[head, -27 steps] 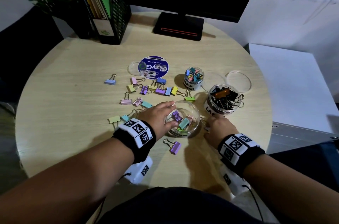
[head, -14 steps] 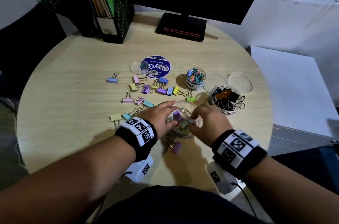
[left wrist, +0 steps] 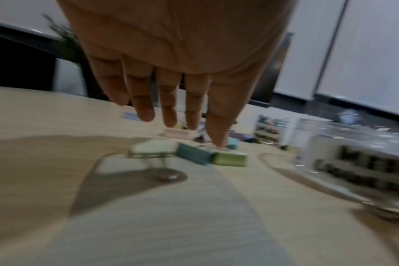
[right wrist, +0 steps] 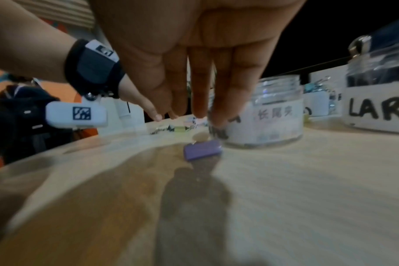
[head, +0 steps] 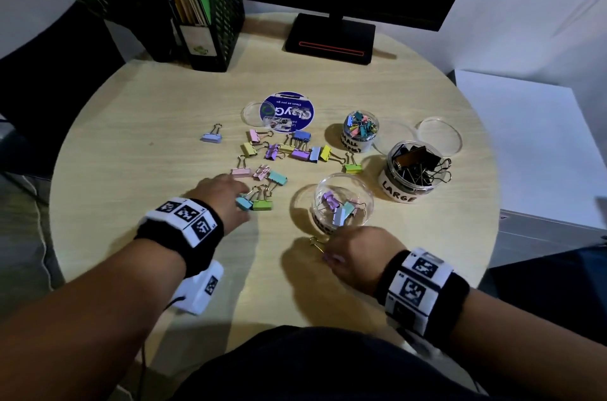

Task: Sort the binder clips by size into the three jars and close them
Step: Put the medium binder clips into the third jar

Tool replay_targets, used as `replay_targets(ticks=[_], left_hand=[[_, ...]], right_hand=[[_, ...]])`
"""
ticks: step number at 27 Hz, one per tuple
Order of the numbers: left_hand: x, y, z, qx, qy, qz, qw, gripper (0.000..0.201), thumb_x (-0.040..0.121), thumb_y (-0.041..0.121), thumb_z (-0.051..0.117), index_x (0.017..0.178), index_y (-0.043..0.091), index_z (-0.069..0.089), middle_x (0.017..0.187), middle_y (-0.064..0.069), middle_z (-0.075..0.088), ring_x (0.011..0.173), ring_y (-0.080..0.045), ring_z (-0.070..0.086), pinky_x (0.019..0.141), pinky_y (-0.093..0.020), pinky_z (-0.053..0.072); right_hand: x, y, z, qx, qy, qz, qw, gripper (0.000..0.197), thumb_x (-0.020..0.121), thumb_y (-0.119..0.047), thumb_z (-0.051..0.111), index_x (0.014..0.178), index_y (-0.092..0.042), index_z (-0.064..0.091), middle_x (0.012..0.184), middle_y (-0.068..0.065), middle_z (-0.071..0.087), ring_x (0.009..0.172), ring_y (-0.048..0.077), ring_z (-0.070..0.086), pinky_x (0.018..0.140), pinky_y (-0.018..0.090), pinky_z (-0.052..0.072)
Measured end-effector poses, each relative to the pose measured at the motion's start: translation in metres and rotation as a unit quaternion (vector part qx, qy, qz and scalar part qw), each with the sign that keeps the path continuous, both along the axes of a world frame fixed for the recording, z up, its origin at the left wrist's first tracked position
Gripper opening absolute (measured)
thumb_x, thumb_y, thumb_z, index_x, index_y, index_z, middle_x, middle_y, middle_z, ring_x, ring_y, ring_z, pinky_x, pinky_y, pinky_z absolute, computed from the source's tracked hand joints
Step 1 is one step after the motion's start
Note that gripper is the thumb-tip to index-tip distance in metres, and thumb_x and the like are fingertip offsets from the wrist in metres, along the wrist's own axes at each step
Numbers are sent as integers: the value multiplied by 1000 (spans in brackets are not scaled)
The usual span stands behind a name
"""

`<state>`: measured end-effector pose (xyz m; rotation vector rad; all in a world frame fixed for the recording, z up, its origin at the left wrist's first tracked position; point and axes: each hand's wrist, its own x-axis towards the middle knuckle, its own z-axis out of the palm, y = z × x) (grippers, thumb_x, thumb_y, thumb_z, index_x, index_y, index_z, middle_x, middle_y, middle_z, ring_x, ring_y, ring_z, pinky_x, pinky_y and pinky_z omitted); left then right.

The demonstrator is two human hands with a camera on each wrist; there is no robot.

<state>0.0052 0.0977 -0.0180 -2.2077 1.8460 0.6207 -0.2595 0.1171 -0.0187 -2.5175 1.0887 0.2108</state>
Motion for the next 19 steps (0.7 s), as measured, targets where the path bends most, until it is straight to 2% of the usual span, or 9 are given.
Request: replay_targets(ticks=[2,5,10,12,13,15,17,19], left_hand=[[19,2,-2,32,-22,51,998,58,79,42,67,132,28,49,136,-3,44,123,-25,46,101,-35,41],[29,5,-11,35,-11,74,997,62,75,39,72,132,27,49,129,-5,48,119,-24,49,97,-31,42],[26,6,-20,46,3,70,996,56,77,36,73,128,26,53,125,-5,48,116,-22,50,95,-30,42],[23,4,-19,45,9,69,997,55,76,35,75,125,25,54,123,-5,50,113,-21,52,92,-30,43],[22,3,-19,44,12,69,997,54,75,35,75,123,24,54,122,-4,52,111,-21,53,90,-29,43],[19,1,-18,39,19,72,996,51,73,32,77,118,22,55,120,-2,56,108,-21,55,86,-28,44],[16,-2,-15,34,30,80,996,47,71,30,79,110,21,55,115,-1,60,102,-21,57,81,-28,46],[11,-3,-13,31,37,76,996,41,72,29,78,104,21,54,110,-1,62,93,-20,56,76,-27,45]], right_hand=[[9,6,-10,15,48,18,999,28,88,-23,42,111,-22,58,118,2,55,103,28,57,83,35,50],[15,8,-21,41,107,7,993,37,88,-15,43,123,-21,52,132,5,45,114,31,47,90,40,48],[17,7,-24,35,128,12,991,34,90,-9,41,121,-16,52,120,9,48,113,30,43,87,39,48],[18,8,-15,40,90,7,995,32,88,-12,44,116,-19,57,116,7,51,111,28,46,87,37,47],[17,9,-9,34,43,4,998,29,85,-14,47,110,-19,60,112,6,54,106,26,49,86,35,48],[17,7,8,3,-56,-7,998,20,78,-19,53,94,-18,66,97,4,61,90,24,58,75,31,50],[14,-2,21,-39,-123,-59,990,12,74,-19,61,83,-18,68,88,0,64,76,20,60,66,24,47],[10,-17,28,-65,-168,-126,976,8,72,-16,67,80,-17,68,87,0,64,72,19,59,65,23,45]])
